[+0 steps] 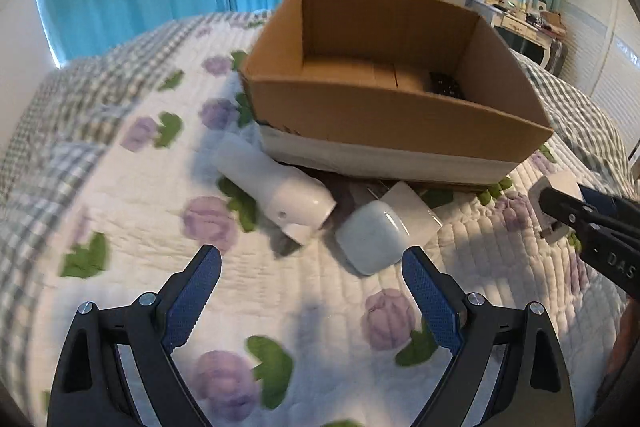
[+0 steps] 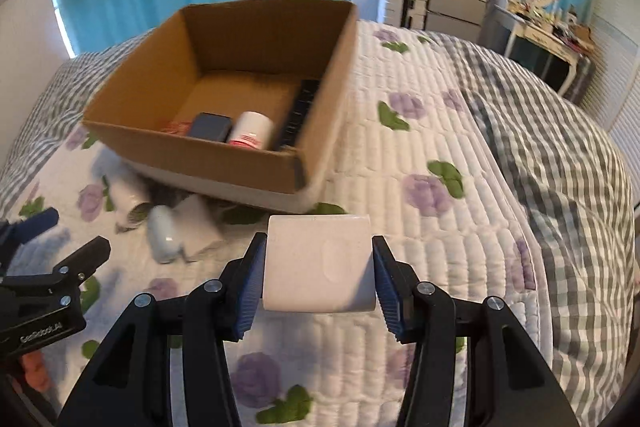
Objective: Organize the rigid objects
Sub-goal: 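Grasp the white charger with the right tool while the left tool grasps the earbud case, then drop the earbud case into the box with the left tool while the right tool drops the charger in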
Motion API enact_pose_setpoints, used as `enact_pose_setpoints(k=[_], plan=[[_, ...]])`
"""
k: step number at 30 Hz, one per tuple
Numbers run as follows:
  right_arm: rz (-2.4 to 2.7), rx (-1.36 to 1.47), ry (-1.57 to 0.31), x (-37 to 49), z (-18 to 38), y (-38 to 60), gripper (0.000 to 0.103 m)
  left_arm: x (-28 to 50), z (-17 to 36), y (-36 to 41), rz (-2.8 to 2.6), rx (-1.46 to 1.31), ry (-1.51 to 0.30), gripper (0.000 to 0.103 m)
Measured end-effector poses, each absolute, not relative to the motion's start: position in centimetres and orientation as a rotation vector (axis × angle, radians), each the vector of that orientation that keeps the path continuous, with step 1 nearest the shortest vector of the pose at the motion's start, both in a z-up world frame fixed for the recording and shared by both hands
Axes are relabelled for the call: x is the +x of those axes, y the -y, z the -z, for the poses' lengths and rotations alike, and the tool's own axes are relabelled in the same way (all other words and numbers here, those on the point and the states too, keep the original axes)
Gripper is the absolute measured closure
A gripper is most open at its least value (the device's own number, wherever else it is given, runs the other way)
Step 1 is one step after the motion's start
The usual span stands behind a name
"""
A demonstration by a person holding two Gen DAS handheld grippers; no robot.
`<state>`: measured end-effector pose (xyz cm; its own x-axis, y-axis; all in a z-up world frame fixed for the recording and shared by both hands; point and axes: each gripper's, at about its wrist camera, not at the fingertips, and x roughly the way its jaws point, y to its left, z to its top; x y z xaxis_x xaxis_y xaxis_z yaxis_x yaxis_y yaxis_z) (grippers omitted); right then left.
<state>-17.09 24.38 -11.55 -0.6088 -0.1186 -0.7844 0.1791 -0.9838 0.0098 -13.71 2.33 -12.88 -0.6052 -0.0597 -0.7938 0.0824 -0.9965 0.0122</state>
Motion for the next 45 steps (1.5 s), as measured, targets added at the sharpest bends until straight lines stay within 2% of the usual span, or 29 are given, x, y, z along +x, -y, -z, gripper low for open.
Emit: enact_pose_setpoints(k=[3, 7, 12, 15, 16, 17, 19, 23, 29, 36, 42, 45], plan=[[2.668, 1.313, -0.043, -17.6, 12.4, -25.4, 0.053, -14.9, 14.1, -3.5, 2.760, 1.403, -0.013, 0.009], [2.665, 1.324, 0.002, -17.9, 12.9, -25.5, 0.053, -16.1, 15.8, -5.5, 2.765, 1.440, 0.161, 0.009], [2.634, 1.331, -0.003, -18.2, 13.2, -24.9, 0.053, -17.5, 17.1, -5.6, 2.791, 1.518, 0.122, 0.012], [2.629, 1.348, 0.009, -18.2, 13.4, -25.0, 0.053, -17.7, 17.7, -5.6, 2.838, 1.592, 0.035, 0.027], [2.629, 1.351, 0.018, -18.2, 13.5, -25.1, 0.053, -17.7, 17.8, -5.7, 2.849, 1.607, 0.020, 0.034], [2.630, 1.351, 0.021, -18.1, 13.5, -25.2, 0.053, -17.7, 17.7, -5.7, 2.867, 1.614, 0.010, 0.048], [2.633, 1.356, 0.017, -18.0, 13.7, -25.2, 0.053, -17.2, 17.6, -6.0, 2.896, 1.631, -0.002, 0.059], [2.631, 1.367, 0.014, -17.4, 14.0, -25.1, 0.053, -15.9, 17.4, -6.8, 2.879, 1.601, 0.137, 0.059], [2.654, 1.321, -0.012, -15.5, 12.6, -24.5, 0.053, -13.3, 15.5, -5.9, 2.890, 1.571, 0.107, 0.059], [2.671, 1.211, -0.031, -13.4, 8.7, -23.7, 0.053, -10.8, 8.2, -5.0, 2.984, 1.411, 0.080, 0.059], [2.741, 1.058, -0.098, -12.8, 3.3, -23.0, 0.053, -12.5, 2.0, -4.0, 3.061, 1.274, 0.076, 0.059], [2.736, 0.996, -0.072, -13.7, 0.9, -22.9, 0.053, -15.0, -0.2, -3.3, 3.039, 1.206, 0.080, 0.059]])
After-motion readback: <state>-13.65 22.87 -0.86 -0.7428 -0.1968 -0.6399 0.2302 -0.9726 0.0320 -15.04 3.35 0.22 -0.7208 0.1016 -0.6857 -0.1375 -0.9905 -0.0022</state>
